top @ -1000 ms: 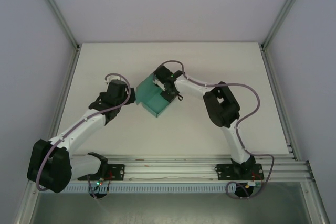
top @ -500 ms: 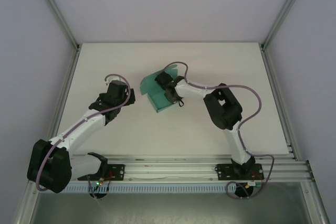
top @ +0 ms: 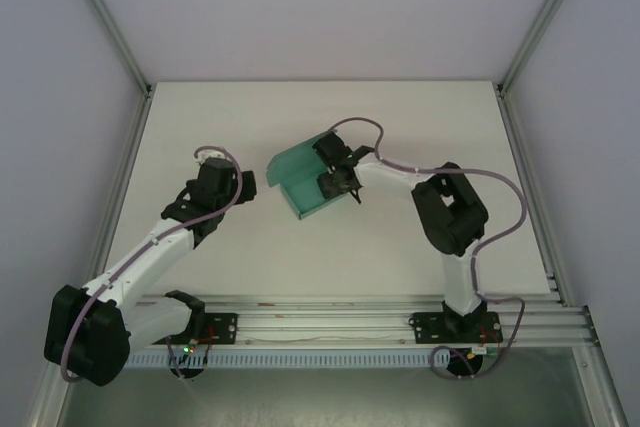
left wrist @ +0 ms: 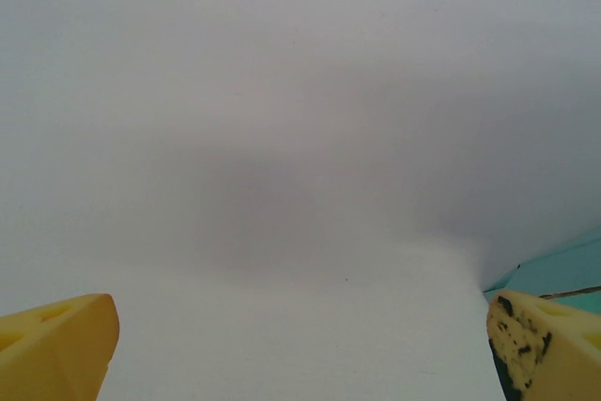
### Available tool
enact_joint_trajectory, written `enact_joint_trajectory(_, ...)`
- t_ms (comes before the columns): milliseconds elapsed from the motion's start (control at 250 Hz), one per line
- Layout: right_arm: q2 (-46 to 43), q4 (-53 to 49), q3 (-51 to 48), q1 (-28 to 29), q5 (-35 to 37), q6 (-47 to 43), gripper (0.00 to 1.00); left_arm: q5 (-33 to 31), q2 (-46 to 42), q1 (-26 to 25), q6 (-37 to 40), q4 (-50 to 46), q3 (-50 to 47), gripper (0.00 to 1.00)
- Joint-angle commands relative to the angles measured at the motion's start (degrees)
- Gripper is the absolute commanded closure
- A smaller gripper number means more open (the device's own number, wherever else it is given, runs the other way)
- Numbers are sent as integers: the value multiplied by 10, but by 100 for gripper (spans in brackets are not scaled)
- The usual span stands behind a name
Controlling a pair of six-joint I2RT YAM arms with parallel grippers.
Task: Assemble paper box
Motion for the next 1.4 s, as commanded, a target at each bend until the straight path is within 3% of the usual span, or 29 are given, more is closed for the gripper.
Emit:
enact_joint_trajectory(0, -16, 24, 3, -2, 2, 7, 27, 5, -6, 5, 7, 11, -9, 0)
enact_joint_trajectory(224, -6, 13, 19, -15, 49, -5, 27, 10, -2, 5, 10, 8, -8, 0)
enact_joint_trajectory(368, -55, 82, -28, -28, 41, -80, 16, 27, -10, 5, 23, 6, -6, 0)
enact_joint_trajectory(436, -77, 102, -41, -50, 4, -123, 12, 40, -16, 5, 34, 8, -9, 0)
enact_joint_trajectory(544, -91, 82, -32, -93, -131, -206, 8, 115, -23, 6, 78, 37, -21, 0)
enact_joint_trajectory(616, -86, 61, -13, -109, -167, -261, 6, 193, -24, 5, 116, 52, -27, 0)
enact_joint_trajectory(724, -80, 41, 15, -121, -163, -276, 3, 312, -17, 5, 174, 92, -38, 0)
enact_joint_trajectory(867, -99, 74, -7, -129, -164, -242, 0, 320, 41, 5, 201, 105, 3, 1)
enact_joint_trajectory(971, -125, 98, -39, -132, -161, -216, 0, 324, 99, 7, 244, 93, 41, 10)
enact_joint_trajectory(1099, -162, 106, -77, -134, -153, -199, 0, 329, 172, 9, 293, 57, 103, 30)
enact_joint_trajectory(1127, -171, 106, -86, -134, -152, -195, 0, 328, 184, 14, 298, 57, 112, 38)
enact_joint_trajectory(1179, -190, 108, -106, -134, -154, -197, 0, 345, 204, 22, 317, 53, 125, 64)
enact_joint_trajectory(1239, -208, 122, -132, -135, -151, -204, 0, 371, 223, 30, 338, 47, 140, 80)
enact_joint_trajectory(1355, -234, 113, -158, -137, -140, -204, 0, 402, 252, 36, 395, 26, 171, 100)
enact_joint_trajectory(1395, -241, 107, -164, -138, -139, -204, 0, 409, 260, 37, 412, 16, 183, 100)
